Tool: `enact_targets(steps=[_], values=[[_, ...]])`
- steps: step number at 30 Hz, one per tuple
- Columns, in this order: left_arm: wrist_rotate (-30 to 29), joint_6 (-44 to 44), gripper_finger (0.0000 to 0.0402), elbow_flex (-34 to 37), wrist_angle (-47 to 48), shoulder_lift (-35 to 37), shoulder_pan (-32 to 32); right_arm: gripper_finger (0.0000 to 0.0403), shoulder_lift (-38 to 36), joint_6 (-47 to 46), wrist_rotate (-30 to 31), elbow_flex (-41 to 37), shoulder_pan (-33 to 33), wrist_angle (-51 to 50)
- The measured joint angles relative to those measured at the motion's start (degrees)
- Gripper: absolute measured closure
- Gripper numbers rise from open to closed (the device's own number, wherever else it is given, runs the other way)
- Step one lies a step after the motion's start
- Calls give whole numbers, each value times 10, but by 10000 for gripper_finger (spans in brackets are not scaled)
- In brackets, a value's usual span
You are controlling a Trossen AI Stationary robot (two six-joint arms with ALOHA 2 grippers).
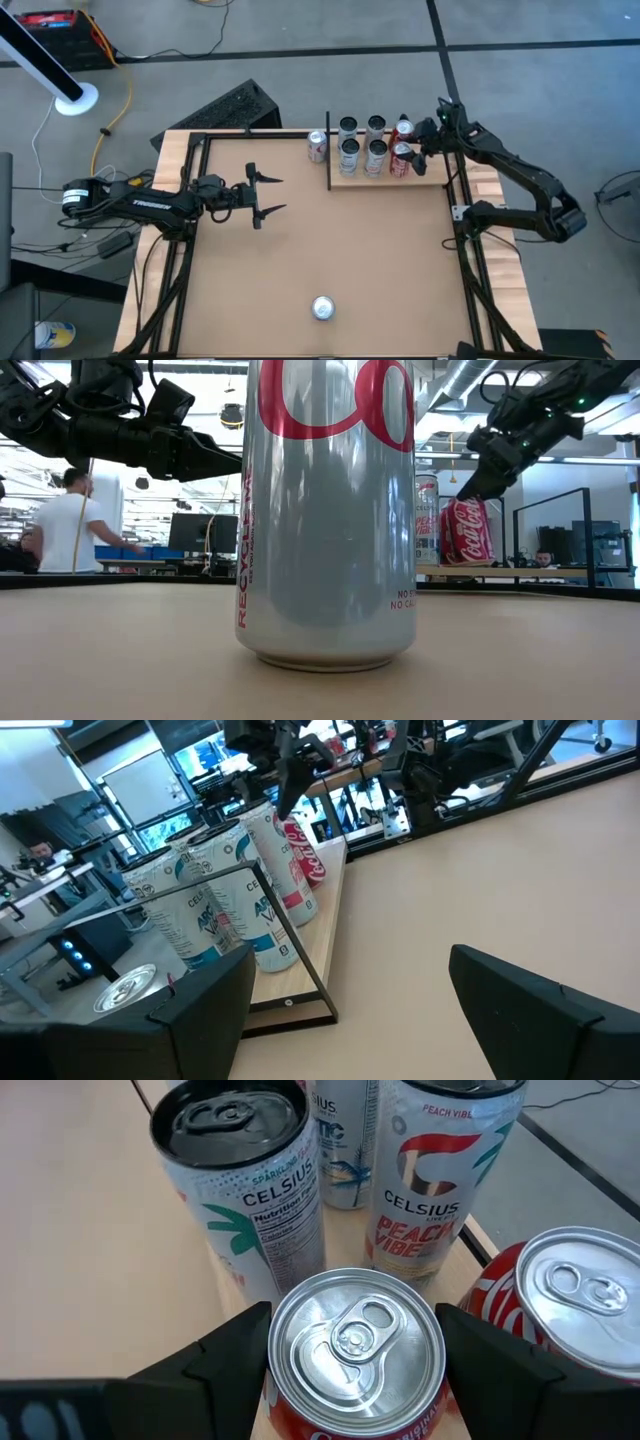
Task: Place canned beverage on shelf
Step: Put the red soda can on the shelf
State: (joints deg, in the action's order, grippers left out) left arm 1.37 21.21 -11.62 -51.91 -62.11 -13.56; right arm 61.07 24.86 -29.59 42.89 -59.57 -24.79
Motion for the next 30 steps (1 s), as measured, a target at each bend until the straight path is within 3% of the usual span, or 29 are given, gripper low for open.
enact_targets(steps=[24, 30], values=[[0, 0, 81, 0, 1, 0, 0, 116, 4, -25, 29, -1, 3, -5], [0, 0, 81, 0, 1, 0, 0, 79, 4, -25, 40, -1, 3, -5]])
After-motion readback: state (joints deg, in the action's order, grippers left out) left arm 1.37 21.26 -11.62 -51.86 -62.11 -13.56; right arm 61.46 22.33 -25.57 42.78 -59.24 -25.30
